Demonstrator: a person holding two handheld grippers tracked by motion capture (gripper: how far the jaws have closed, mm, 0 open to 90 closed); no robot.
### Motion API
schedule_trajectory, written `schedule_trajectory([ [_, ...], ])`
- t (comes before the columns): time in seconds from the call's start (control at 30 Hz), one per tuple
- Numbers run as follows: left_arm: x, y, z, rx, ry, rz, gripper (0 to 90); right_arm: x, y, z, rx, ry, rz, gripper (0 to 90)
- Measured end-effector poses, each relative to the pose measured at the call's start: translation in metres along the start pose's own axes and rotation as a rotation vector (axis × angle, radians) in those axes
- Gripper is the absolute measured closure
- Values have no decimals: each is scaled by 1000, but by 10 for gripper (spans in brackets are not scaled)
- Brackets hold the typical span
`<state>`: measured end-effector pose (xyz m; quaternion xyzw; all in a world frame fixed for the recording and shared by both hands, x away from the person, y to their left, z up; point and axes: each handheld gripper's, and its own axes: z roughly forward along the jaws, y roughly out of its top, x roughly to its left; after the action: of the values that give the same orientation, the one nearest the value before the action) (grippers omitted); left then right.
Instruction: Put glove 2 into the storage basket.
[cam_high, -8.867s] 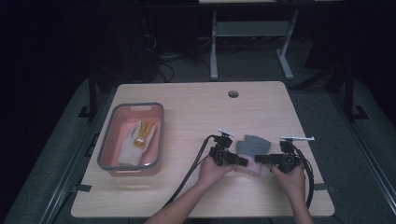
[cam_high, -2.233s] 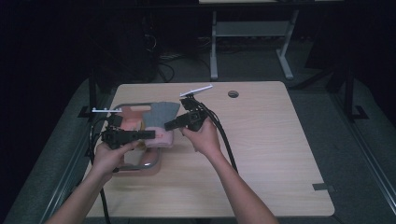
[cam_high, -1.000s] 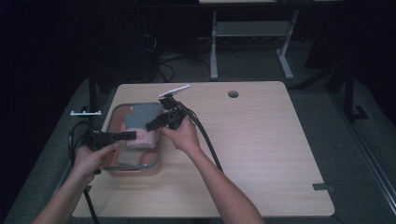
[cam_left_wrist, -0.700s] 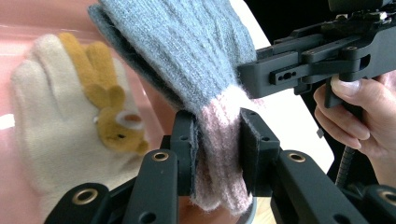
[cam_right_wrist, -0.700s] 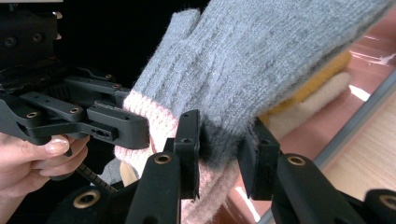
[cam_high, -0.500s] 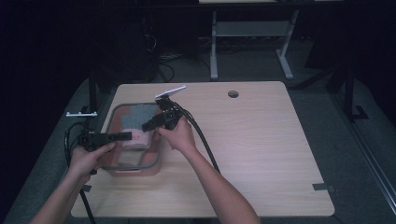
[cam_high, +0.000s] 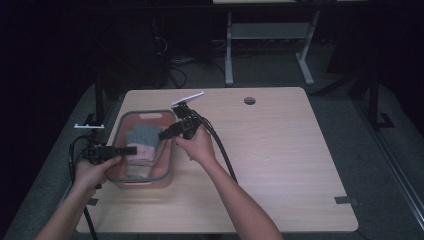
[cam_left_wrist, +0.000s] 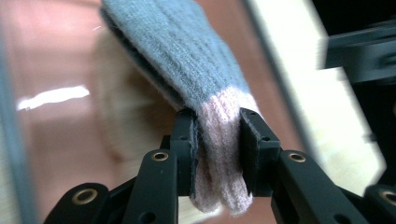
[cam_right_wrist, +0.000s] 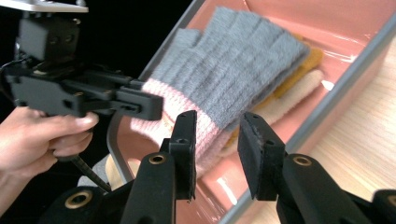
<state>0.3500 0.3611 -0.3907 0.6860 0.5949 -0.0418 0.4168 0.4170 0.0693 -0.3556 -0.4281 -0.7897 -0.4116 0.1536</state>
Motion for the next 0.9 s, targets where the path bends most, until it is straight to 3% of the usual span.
schedule_trajectory([
  [0.1, -2, 0, 3, 31, 26, 8, 671, 0, -2, -5, -6, -2, -10, 671],
  [0.27, -10, 1, 6, 62, 87, 74, 604, 1, -3, -11, -13, -11, -18, 664],
  [0.57, -14, 6, -1, 52, 144, 97, 523, -4, -9, -22, -19, -25, -12, 656],
  [0.73, -20, 13, -8, 43, 185, 136, 493, -9, -12, -28, -27, -34, -18, 647],
  [0.9, -27, 20, -15, 12, 194, 146, 479, -13, -14, -33, -22, -45, -6, 626],
])
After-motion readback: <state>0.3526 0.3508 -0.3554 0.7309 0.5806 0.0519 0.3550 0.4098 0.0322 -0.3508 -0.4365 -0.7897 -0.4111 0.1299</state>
